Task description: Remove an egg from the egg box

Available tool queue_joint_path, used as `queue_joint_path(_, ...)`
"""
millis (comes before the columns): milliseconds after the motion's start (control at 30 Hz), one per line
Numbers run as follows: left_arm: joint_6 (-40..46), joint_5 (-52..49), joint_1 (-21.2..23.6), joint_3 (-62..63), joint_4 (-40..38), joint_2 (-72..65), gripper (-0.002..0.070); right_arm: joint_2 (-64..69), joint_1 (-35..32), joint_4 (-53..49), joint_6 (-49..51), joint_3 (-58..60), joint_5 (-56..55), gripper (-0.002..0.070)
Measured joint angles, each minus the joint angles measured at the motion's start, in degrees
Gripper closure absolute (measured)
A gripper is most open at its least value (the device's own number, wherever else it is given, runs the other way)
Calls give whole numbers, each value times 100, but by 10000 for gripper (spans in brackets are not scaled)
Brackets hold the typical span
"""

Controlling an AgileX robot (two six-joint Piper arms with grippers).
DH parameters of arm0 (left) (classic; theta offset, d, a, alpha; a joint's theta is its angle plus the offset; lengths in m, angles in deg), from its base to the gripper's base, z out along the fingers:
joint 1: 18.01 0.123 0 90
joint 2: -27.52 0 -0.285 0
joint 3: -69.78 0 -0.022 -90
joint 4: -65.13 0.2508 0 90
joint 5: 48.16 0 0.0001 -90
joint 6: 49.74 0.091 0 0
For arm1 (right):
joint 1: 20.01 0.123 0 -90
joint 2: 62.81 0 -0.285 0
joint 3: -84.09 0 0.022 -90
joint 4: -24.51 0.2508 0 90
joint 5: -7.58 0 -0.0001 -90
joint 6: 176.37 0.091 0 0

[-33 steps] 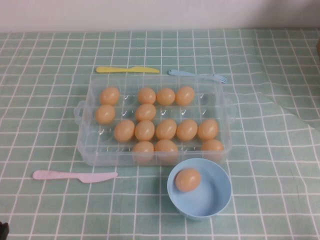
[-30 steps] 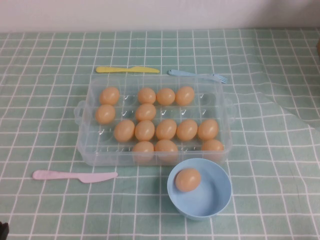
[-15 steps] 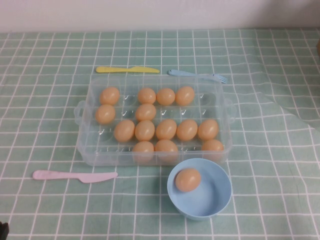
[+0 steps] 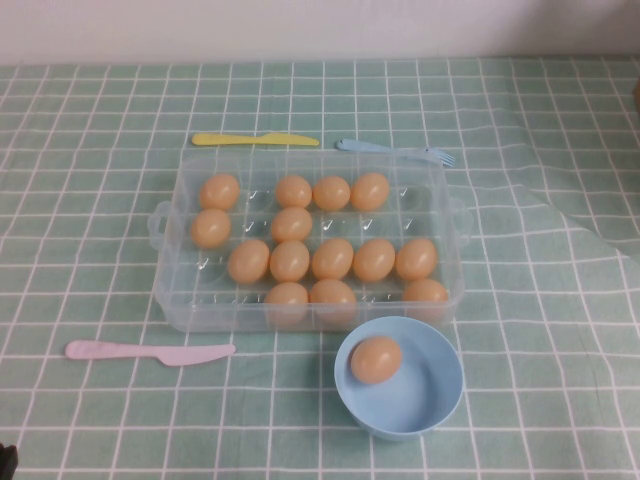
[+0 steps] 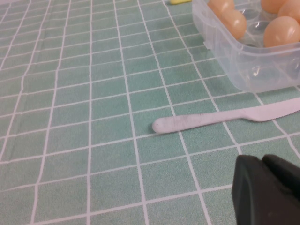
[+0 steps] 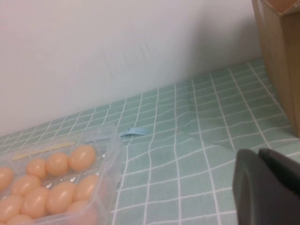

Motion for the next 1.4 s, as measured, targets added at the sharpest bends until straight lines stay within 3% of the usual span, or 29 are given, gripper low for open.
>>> queue_joint_path(367, 0, 0, 0, 0, 0, 0, 678, 0, 0, -11, 0, 0, -265, 694)
queue_joint_path(533, 0, 0, 0, 0, 0, 0, 678, 0, 0, 784, 0, 0, -329, 694)
queue_joint_path(700, 0, 0, 0, 0, 0, 0, 678, 246, 0, 1070, 0, -736, 834, 694)
queue_joint_path(1067, 0, 0, 0, 0, 0, 0, 678, 2923, 0, 816, -361, -2999, 4127, 694)
queue_joint_path(1400, 0, 0, 0, 0, 11, 0, 678, 5657, 0, 834, -1540, -4467, 5048, 694)
